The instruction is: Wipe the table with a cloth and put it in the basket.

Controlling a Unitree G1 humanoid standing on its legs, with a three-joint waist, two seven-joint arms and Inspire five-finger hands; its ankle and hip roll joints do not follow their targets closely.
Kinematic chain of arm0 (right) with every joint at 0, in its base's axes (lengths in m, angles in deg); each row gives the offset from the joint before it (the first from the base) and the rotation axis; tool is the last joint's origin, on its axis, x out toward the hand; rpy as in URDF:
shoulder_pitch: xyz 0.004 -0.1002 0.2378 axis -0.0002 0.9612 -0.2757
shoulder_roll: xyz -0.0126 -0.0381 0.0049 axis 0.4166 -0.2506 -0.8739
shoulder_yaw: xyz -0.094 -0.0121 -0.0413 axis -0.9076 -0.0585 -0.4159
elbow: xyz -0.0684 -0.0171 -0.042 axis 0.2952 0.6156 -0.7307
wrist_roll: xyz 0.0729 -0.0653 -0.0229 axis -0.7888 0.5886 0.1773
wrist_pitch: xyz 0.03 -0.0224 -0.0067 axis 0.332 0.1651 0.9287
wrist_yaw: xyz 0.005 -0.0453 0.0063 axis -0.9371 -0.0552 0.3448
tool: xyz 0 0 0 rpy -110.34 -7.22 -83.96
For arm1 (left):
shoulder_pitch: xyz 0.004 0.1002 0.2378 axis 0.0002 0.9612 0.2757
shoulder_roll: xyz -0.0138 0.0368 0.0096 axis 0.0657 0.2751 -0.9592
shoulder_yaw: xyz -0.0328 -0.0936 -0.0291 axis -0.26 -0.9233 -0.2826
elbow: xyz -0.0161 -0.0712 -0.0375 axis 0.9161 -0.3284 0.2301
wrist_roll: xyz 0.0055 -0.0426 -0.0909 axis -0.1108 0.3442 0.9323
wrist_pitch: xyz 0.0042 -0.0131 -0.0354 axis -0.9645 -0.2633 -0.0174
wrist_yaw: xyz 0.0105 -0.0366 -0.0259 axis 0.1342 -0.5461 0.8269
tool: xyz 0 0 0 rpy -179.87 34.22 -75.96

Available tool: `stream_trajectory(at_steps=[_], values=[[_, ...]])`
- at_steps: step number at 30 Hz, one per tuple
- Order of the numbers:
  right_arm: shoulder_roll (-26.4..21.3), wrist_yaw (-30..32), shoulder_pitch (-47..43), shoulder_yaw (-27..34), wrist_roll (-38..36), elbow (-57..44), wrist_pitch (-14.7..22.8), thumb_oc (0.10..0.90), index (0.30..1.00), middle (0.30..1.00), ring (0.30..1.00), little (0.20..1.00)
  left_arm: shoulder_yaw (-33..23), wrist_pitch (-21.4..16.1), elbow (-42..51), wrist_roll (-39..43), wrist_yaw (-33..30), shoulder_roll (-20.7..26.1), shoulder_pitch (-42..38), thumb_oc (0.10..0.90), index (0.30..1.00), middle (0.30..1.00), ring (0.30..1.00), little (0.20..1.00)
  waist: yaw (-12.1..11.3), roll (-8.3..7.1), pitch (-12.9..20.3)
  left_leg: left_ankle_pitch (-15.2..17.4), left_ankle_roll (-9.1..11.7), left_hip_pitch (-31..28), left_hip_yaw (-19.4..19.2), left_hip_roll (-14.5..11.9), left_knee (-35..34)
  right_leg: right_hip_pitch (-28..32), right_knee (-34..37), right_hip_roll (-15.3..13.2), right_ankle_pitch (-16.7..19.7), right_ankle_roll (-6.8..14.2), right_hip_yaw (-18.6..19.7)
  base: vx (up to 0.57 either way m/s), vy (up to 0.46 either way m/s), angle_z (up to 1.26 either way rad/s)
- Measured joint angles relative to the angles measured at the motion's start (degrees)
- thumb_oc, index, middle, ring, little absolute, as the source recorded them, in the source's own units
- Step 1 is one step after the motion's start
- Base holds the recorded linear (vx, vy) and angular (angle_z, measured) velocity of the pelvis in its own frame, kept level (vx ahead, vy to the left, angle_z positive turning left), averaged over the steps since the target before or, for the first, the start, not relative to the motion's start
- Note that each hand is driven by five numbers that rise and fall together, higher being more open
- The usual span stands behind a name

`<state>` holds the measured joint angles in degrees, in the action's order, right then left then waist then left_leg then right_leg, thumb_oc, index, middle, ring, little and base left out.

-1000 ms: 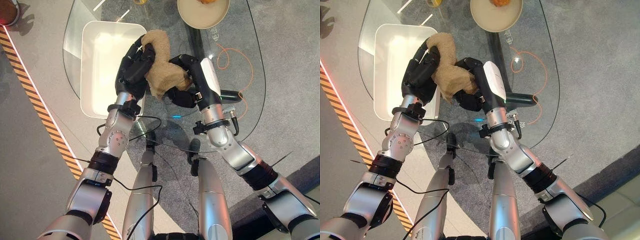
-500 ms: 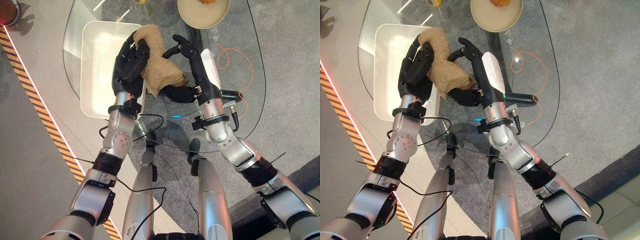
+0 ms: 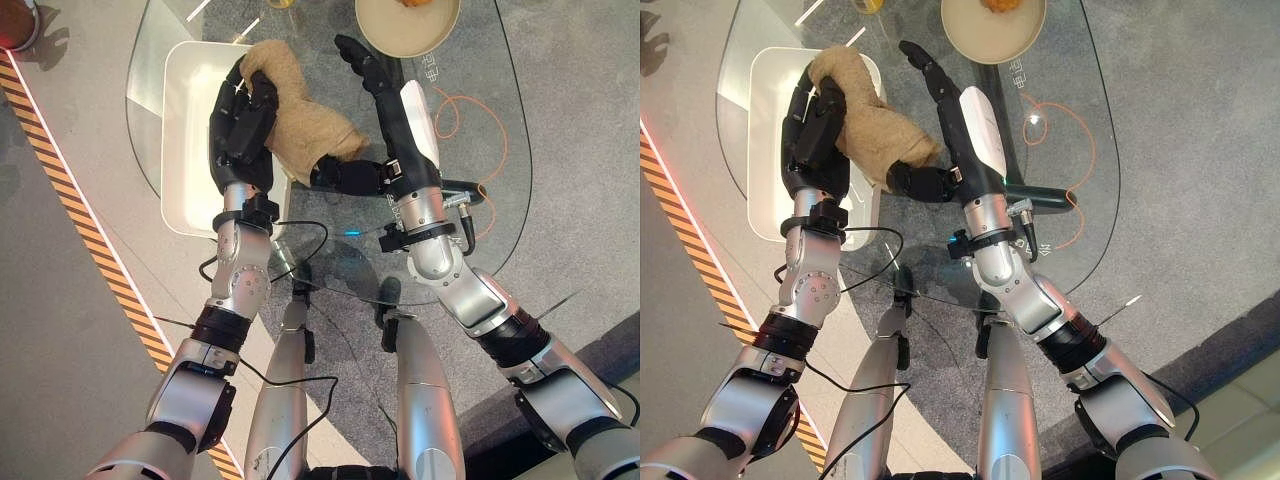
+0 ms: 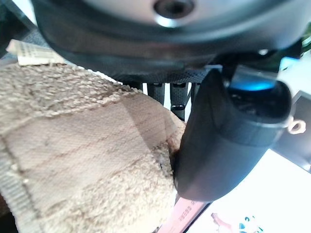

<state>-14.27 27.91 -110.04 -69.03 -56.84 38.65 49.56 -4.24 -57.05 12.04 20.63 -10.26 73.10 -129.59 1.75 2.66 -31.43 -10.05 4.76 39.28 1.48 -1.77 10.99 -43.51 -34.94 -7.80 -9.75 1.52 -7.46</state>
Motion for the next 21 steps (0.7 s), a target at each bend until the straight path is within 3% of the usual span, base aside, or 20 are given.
stream_trajectory(at_steps=[11, 21], values=[[-0.06, 0.00, -0.51, 0.07, 0.00, 0.00, 0.00, 0.800, 0.900, 0.900, 0.900, 0.900, -1.69, -2.66, -0.10, -2.07, -4.92, -0.10, -0.03, 0.100, 0.300, 0.300, 0.300, 0.200, 0.01, 0.01, 0.00, -0.03, 0.03, 0.05, -0.10, 0.00, 0.02, -0.38, -0.55, -0.06, -0.07, -0.04, 0.12, 0.01, -0.001, 0.00], [-0.24, 0.09, -0.86, 2.00, 0.04, 0.01, 0.00, 0.800, 0.900, 0.900, 0.900, 0.900, -4.73, -8.03, -1.16, -4.89, -10.98, -0.07, -0.04, 0.100, 0.300, 0.300, 0.300, 0.200, 0.01, 0.01, 0.00, -0.05, 0.07, 0.09, -0.34, 0.00, -0.01, -0.81, -1.00, -0.10, -0.13, -0.09, 0.38, 0.00, 0.000, 0.00]])
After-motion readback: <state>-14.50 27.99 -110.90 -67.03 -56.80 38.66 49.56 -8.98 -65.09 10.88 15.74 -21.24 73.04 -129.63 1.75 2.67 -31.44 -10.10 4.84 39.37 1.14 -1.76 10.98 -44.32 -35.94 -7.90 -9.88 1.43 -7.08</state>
